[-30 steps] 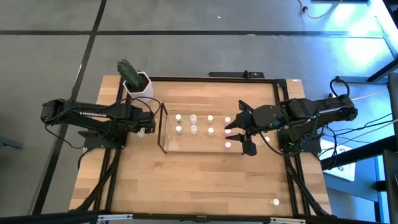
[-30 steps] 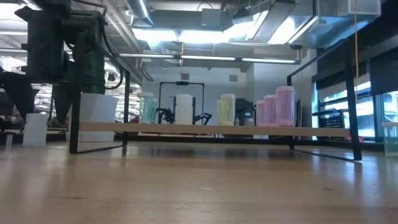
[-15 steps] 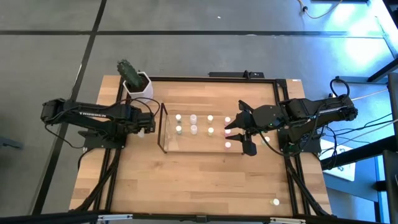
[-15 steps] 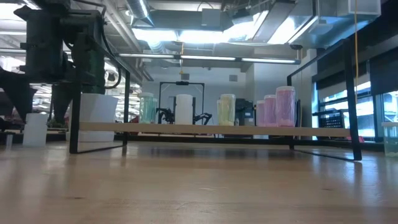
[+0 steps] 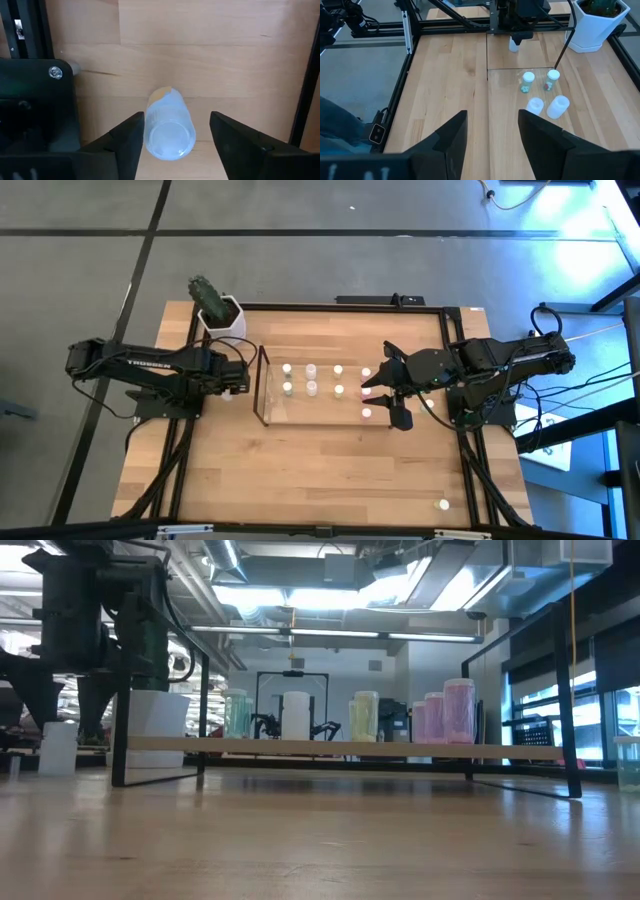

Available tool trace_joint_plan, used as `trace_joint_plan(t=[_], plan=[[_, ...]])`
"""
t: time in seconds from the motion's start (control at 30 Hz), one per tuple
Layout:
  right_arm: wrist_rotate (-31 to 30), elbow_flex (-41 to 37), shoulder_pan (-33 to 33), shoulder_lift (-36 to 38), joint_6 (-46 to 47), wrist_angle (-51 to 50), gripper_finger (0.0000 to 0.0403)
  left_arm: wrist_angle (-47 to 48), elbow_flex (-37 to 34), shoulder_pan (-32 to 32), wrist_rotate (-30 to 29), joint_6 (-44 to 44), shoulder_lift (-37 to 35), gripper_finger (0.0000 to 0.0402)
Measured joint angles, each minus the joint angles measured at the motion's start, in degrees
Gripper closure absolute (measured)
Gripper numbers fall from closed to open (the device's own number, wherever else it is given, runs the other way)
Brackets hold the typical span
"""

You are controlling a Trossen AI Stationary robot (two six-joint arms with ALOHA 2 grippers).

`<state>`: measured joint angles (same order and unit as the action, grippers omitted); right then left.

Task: Pick and place medicine bottles onto shelf by color
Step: Put the white pill bottle aligned with the other white pill bottles on the shelf

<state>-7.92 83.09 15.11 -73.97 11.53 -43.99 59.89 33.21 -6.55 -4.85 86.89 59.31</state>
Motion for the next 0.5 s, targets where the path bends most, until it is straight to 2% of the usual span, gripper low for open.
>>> trace_joint_plan(t=[0.5], plan=[[0.0, 0.0, 0.0, 0.0, 0.0, 0.0, 0.0225, 0.0, 0.0, 0.0, 0.4, -0.2, 0.0, 0.0246]])
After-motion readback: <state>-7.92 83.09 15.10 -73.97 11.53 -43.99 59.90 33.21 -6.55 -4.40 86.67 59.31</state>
